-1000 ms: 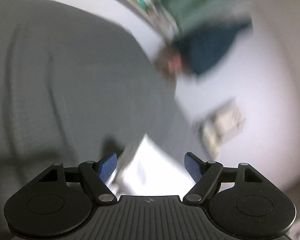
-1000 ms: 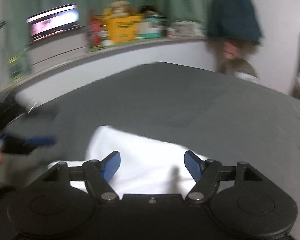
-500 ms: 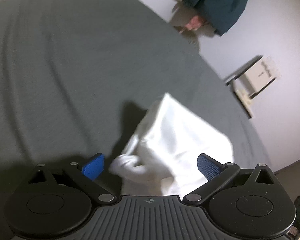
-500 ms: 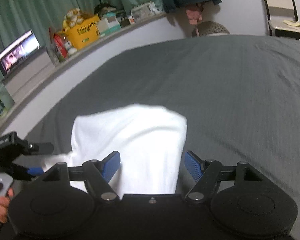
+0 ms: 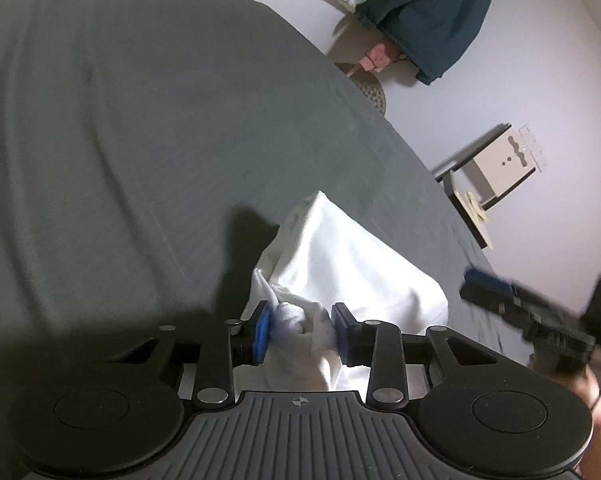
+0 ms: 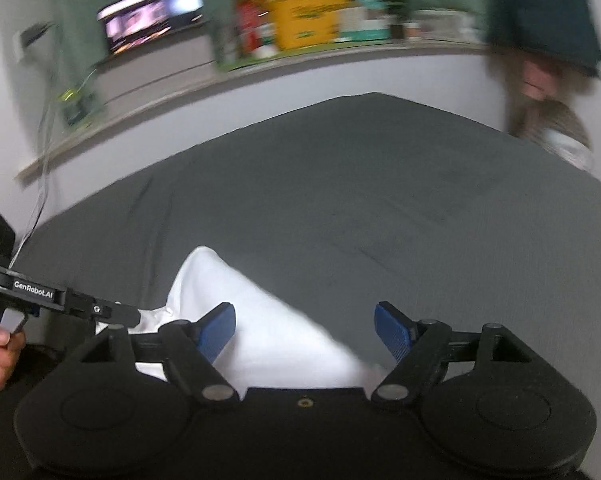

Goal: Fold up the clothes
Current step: 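Grasp the shirt corner with the left gripper while the right gripper pinches the shirt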

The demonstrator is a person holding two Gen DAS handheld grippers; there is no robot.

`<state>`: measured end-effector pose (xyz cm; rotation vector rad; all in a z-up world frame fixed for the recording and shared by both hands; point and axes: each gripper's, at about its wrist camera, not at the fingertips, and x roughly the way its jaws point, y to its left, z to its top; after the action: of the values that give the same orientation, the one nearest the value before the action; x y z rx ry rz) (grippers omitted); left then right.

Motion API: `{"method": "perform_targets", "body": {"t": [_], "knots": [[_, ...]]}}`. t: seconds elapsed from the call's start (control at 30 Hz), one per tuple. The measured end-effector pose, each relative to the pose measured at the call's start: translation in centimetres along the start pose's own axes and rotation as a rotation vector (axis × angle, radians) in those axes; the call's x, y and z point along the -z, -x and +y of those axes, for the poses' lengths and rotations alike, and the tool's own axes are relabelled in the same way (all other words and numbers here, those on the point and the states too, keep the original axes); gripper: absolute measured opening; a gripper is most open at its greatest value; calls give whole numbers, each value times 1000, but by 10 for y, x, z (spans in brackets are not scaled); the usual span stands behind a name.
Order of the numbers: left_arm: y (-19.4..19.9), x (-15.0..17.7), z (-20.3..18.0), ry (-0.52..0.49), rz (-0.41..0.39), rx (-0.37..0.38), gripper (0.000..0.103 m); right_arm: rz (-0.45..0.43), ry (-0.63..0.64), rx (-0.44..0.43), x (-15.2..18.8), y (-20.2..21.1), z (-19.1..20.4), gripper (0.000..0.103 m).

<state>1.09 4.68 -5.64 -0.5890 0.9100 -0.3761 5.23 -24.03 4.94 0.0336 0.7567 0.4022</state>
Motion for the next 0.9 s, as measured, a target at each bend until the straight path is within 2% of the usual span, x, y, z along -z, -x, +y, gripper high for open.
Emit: {"method": "perform_targets", "body": {"t": [0.1,0.17,0.23,0.27,0.37,0.47,0.53,0.57,0.67,0.73,0.8,0.83,0.9], "knots": [[-4,0,4,16,7,19,33,148,49,-127,-25,-31,-7,86],[-8,0,7,37,11,35,32,240,135,-144,-31,-54,-5,86],[-11,0,11,55,9,54,31,283,161,-164,-33,-72,-7,86],[-11,0,13,63,10,64,28,287,128,-190,-32,-79,-11,84],[-15,0,13,70,17,92,23,285,-74,-341,-23,-89,-31,37],[-18,2,5,49,28,121,23,284,-183,-364,-13,-80,-48,18],[-17,4,1,40,31,140,21,281,-254,-382,-9,-69,-62,18],[-17,5,-1,36,33,149,21,282,-289,-386,-6,-64,-70,18],[-22,6,-6,22,42,114,21,275,-337,-361,-2,-60,-75,21],[-23,6,-6,22,44,81,21,250,-327,-327,-3,-64,-64,30],[-23,5,-3,39,45,56,21,230,-300,-249,-9,-74,-49,73],[-23,5,-1,48,46,44,21,206,-264,-196,-14,-76,-39,75],[-23,6,-1,49,48,36,21,147,-175,-149,-26,-74,-20,75]]}}
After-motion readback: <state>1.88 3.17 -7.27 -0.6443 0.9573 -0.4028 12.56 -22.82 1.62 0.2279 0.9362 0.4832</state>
